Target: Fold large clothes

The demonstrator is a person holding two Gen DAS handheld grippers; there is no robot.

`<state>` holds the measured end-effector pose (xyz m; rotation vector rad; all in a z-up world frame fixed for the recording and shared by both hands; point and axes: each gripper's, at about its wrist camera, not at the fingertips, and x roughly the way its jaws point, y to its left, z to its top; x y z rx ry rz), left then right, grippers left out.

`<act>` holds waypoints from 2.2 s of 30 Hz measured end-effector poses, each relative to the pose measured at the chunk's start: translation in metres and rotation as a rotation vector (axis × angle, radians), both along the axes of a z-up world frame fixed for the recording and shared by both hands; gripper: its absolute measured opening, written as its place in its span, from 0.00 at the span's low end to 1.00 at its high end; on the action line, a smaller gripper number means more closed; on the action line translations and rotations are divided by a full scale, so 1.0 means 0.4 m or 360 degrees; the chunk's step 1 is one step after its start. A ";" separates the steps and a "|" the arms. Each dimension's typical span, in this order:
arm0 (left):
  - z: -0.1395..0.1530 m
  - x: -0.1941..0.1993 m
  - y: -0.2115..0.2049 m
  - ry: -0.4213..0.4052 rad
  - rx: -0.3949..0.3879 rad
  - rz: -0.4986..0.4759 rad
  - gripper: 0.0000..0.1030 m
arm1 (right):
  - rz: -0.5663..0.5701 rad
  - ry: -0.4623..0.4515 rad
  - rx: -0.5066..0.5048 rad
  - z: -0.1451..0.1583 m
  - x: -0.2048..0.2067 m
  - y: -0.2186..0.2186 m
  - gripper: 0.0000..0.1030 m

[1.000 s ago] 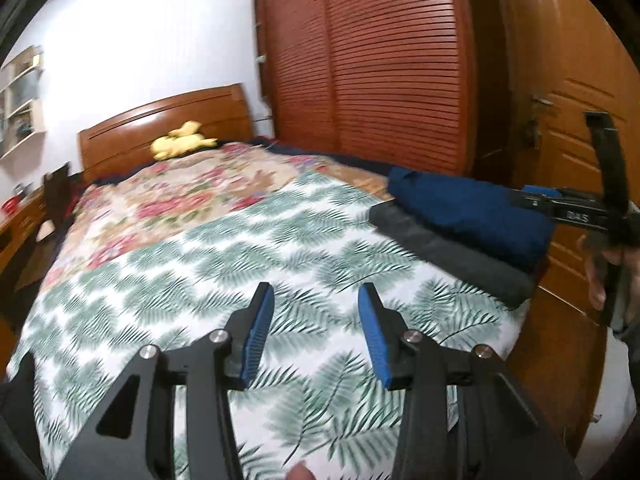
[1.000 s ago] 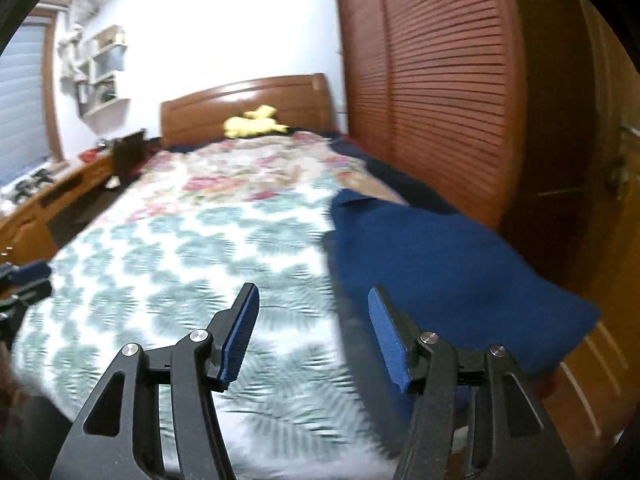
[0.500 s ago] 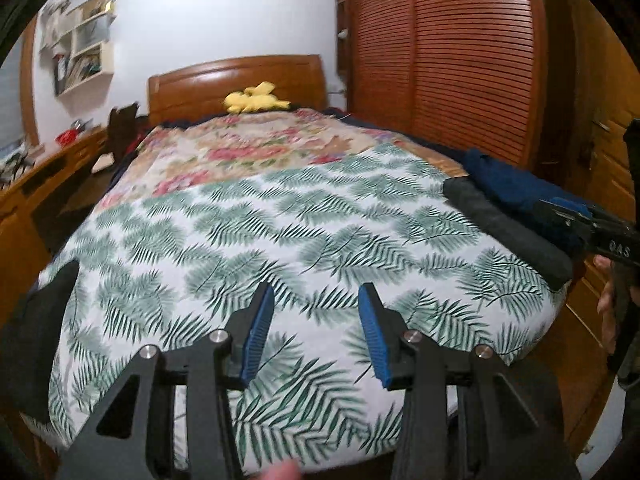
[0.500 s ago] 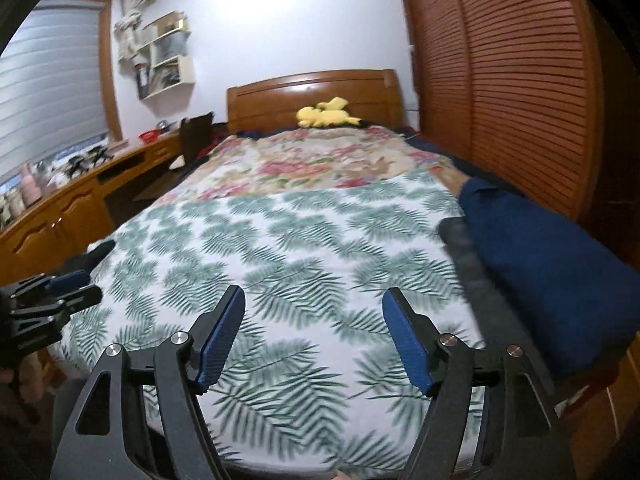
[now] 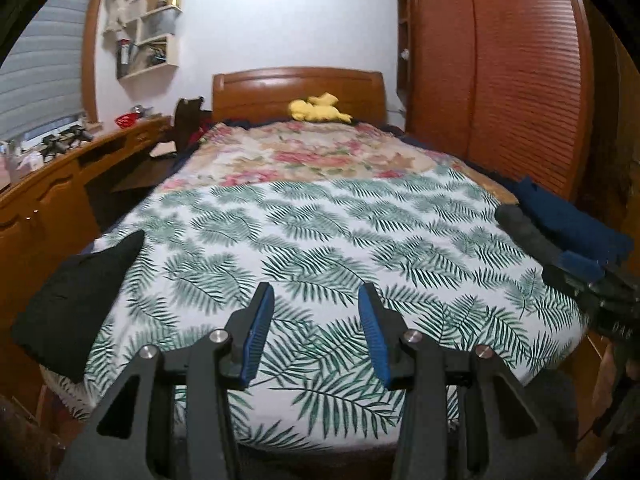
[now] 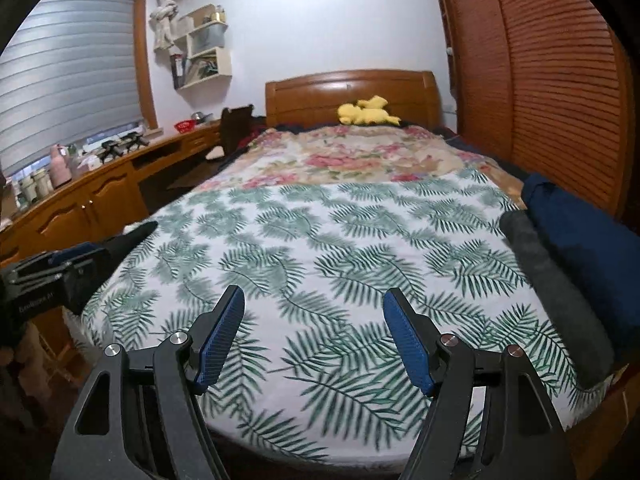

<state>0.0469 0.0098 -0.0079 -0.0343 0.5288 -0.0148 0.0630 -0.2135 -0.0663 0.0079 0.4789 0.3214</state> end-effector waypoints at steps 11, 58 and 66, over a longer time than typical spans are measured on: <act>0.082 -0.065 0.040 -0.0155 -0.0058 0.0039 0.41 | 0.0016 -0.0188 -0.0010 0.079 -0.058 0.050 0.72; 0.103 -0.099 0.027 -0.0223 -0.0029 0.0048 0.42 | -0.0030 -0.0282 0.0007 0.109 -0.082 0.053 0.72; 0.107 -0.101 0.025 -0.0229 -0.0023 0.0046 0.42 | -0.0030 -0.0282 0.0008 0.109 -0.081 0.052 0.72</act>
